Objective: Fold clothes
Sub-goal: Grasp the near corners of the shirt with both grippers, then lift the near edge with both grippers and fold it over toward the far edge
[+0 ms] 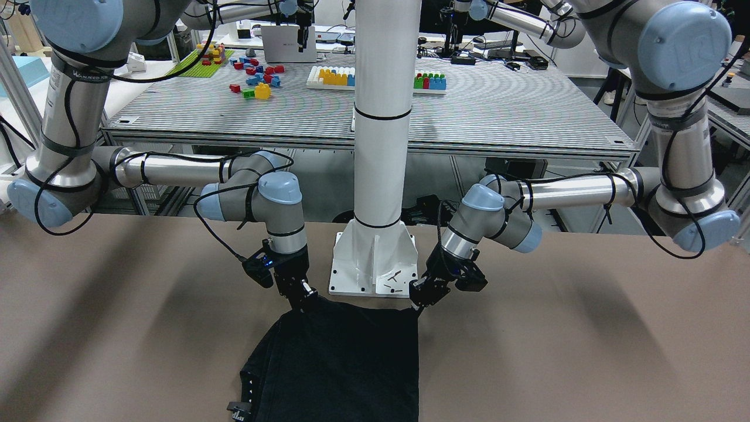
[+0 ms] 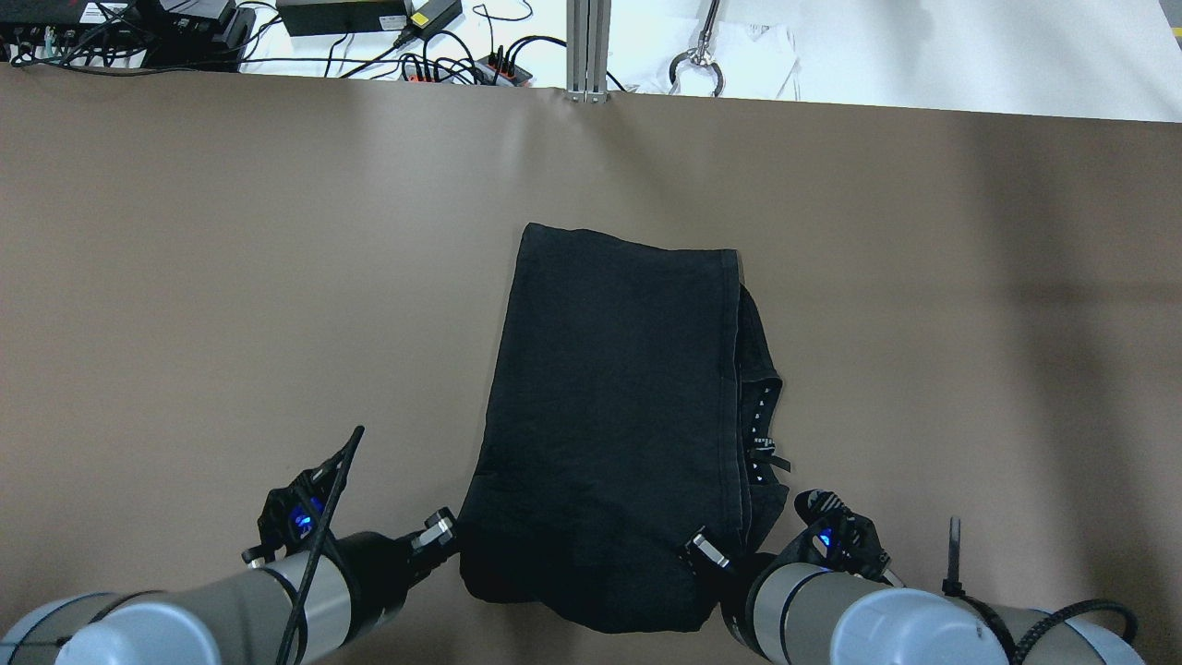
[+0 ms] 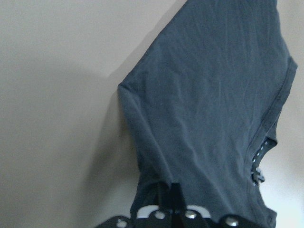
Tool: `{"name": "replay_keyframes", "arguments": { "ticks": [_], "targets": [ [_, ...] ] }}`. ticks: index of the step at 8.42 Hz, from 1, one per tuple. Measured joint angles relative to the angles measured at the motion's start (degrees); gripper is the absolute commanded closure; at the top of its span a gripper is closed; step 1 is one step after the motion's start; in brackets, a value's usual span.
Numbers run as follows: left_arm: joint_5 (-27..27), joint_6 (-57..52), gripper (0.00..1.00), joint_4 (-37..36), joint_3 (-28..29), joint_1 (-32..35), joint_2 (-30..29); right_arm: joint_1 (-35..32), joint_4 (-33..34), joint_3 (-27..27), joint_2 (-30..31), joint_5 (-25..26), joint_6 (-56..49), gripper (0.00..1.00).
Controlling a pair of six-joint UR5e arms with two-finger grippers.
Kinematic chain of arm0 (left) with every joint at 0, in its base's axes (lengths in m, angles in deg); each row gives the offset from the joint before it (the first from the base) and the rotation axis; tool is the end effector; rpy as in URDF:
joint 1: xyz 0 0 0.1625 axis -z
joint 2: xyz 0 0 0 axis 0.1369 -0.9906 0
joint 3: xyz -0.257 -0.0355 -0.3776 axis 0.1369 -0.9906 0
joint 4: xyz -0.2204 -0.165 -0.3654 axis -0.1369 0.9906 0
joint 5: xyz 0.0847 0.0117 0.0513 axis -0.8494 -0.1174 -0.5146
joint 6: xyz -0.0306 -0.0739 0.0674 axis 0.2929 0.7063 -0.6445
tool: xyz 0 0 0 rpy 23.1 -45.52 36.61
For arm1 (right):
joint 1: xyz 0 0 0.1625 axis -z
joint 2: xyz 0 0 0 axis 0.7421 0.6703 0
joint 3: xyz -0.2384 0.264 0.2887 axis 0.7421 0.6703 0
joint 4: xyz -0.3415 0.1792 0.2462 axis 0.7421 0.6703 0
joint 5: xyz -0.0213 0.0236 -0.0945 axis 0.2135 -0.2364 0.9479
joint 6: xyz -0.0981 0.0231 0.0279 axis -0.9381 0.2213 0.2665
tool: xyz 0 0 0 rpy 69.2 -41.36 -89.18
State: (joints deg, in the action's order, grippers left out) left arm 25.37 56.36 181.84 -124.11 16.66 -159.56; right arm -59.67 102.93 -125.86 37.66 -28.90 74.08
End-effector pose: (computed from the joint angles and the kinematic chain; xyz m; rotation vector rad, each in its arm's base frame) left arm 0.5019 -0.2415 0.2172 -0.0017 1.3497 -0.7505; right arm -0.4652 -0.2410 0.2284 -0.1605 -1.0109 0.8281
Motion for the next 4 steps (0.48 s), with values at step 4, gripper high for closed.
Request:
{"name": "replay_keyframes", "arguments": {
  "ticks": [4],
  "targets": [
    [15.7, 0.1, 1.00, -12.9, 5.5, 19.1, -12.6, -13.4, 0.0, 2.8, -4.2, -6.8, -0.1, 0.95]
  ]
}}
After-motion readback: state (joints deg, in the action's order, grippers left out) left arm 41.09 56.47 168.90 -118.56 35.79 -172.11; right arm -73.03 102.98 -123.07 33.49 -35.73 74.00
